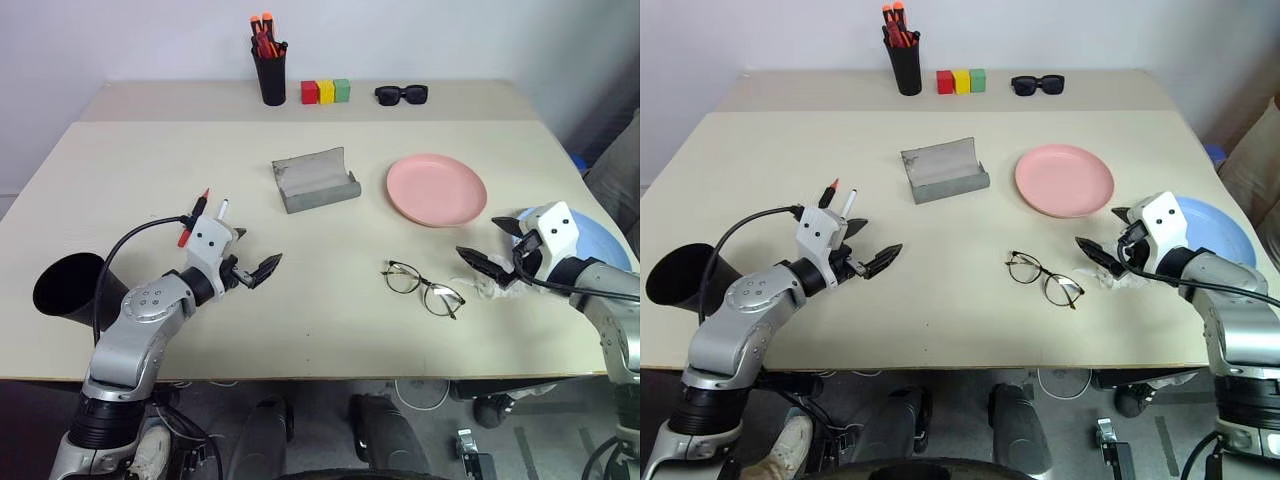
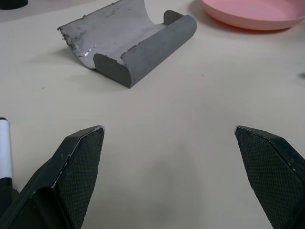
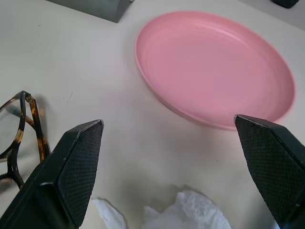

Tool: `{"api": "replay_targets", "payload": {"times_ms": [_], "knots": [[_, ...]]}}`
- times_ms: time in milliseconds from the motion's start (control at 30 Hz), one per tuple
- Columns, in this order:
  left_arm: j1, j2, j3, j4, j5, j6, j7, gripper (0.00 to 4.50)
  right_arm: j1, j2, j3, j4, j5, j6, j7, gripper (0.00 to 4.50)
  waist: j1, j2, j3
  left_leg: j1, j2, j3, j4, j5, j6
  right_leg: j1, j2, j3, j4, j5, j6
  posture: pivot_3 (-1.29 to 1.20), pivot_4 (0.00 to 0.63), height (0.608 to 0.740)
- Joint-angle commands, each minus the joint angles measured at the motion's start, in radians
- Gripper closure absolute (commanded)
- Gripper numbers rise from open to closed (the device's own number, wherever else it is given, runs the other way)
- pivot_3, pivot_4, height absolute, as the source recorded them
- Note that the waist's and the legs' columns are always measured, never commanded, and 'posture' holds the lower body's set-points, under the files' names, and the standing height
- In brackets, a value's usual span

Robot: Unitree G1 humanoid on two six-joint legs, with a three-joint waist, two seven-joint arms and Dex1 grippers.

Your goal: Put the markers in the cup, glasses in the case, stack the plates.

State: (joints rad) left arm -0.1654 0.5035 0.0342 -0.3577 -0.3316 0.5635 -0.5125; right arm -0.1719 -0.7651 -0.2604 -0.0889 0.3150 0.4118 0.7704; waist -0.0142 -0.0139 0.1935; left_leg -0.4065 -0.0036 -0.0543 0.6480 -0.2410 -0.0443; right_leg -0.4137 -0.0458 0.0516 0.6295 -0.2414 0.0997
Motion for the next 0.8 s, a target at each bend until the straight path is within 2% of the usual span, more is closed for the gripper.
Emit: {"api": "replay_targets", "payload": {"times_ms": [33, 500, 667, 800], "knots": [[0.003, 0.011, 0.026, -0.042, 0.004, -0.011, 0.005, 0.01, -0.023, 0.005, 0.005, -0.006, -0.006, -0.016, -0.014, 0.00, 0.000, 0.000, 0.000, 0.000, 0.000, 0.000, 0.000, 0.000, 0.000, 0.000, 0.000, 0.000, 0.000, 0.000, 0.000, 0.00, 0.150, 0.740], [-0.010, -0.012, -0.009, 0.004, 0.051, -0.031, 0.045, 0.01, -0.060, 0.034, 0.056, -0.035, -0.007, -0.018, -0.047, 0.00, 0.001, 0.000, 0.000, 0.000, 0.000, 0.000, 0.000, 0.000, 0.000, 0.000, 0.000, 0.000, 0.000, 0.000, 0.000, 0.00, 0.150, 0.740], [-0.117, -0.067, -0.036, 0.097, 0.117, 0.023, 0.137, 0.01, -0.045, 0.068, 0.076, -0.077, -0.008, -0.019, -0.068, 0.00, 0.002, 0.000, 0.000, 0.000, 0.000, -0.001, 0.001, 0.000, 0.000, 0.000, 0.000, 0.000, 0.001, 0.001, 0.001, 0.00, 0.150, 0.740], [-0.269, -0.150, -0.004, 0.201, 0.126, 0.165, 0.257, 0.01, -0.018, 0.104, 0.091, -0.149, 0.005, 0.003, -0.098, 0.00, 0.003, 0.000, 0.000, 0.000, -0.001, -0.001, 0.001, 0.000, 0.000, 0.001, 0.000, 0.000, 0.001, 0.002, 0.004, 0.00, 0.150, 0.740]]}}
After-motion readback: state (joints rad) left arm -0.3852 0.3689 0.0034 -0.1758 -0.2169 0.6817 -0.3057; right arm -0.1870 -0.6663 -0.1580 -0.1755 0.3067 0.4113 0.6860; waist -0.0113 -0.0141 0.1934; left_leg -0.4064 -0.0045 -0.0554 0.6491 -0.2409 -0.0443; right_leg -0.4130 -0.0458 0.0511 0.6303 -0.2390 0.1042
